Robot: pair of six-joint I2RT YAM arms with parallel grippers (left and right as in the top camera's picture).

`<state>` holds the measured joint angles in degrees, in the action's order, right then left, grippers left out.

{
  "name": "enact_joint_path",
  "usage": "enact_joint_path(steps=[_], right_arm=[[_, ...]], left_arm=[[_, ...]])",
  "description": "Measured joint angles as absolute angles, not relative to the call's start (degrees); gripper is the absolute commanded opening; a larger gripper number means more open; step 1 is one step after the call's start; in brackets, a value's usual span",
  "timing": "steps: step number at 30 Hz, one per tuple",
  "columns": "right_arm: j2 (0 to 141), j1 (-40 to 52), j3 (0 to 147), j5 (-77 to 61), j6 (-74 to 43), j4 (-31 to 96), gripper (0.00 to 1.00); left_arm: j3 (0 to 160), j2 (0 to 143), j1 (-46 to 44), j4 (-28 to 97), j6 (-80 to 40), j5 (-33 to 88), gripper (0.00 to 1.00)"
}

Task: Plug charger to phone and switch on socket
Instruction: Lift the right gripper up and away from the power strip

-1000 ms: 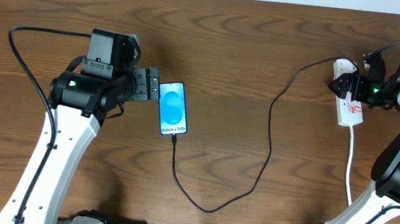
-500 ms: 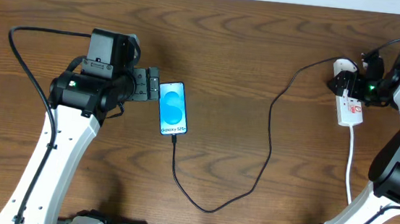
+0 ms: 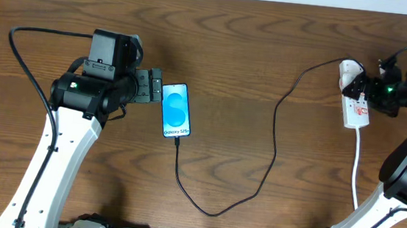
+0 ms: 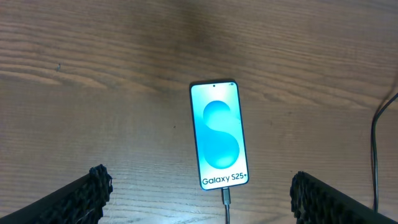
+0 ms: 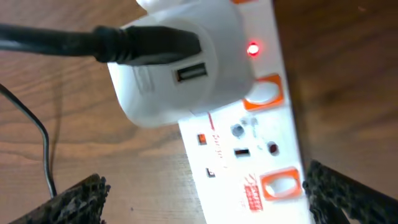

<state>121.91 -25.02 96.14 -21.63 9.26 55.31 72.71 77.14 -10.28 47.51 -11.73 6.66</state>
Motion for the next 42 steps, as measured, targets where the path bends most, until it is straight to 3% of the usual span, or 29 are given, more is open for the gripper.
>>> enact_joint_path(steps=[18,42], right_arm=[[122.1,-25.0,118.5,-17.8,9.2,76.7,0.99],[98.9,-25.0,119.1,-17.5,9.2,84.1,0.99]], left_arm=[[72.7,77.1,-10.3,47.5,-11.7,6.6,0.94],[72.7,77.1,-10.3,47.5,-11.7,6.5,0.94]])
